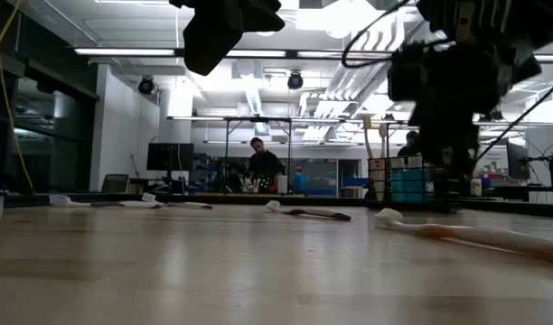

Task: Pick & Place toothbrushing station
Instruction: Put the orange toothbrush into the left of the black mesh organizer

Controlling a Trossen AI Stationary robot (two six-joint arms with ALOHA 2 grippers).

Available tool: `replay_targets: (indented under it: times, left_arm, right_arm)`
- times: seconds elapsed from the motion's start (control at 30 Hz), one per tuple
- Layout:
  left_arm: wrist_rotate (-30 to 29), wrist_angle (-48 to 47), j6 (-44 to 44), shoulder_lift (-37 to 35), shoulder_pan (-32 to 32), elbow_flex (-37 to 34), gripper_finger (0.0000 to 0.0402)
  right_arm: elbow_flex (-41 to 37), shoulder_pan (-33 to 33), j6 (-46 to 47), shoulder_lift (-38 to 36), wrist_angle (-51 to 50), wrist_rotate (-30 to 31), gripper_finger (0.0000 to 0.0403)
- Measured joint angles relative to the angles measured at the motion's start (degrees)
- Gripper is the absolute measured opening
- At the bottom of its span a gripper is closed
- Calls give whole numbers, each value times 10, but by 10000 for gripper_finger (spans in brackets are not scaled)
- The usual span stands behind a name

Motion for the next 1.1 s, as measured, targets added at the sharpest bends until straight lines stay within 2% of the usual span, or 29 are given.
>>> replay_targets:
  times: [0.13,0.3,0.43,0.53,0.87,1.1]
  left_arm:
    - [0,4,25,0,0,0,110]
    - [-17,26,37,0,4,0,110]
    - [-48,32,38,0,7,0,110]
    - [-57,34,38,0,7,0,110]
    - [-69,33,38,0,7,0,110]
    - [-71,34,36,0,7,0,110]
  right_arm:
    - [56,-14,-83,-40,-94,10,124]
    - [171,-16,-164,-55,-285,99,124]
    - [233,-6,-147,-34,-431,181,124]
    - [243,1,-93,-10,-510,198,124]
    - [271,80,43,68,-512,200,124]
    - [276,130,129,97,-499,235,124]
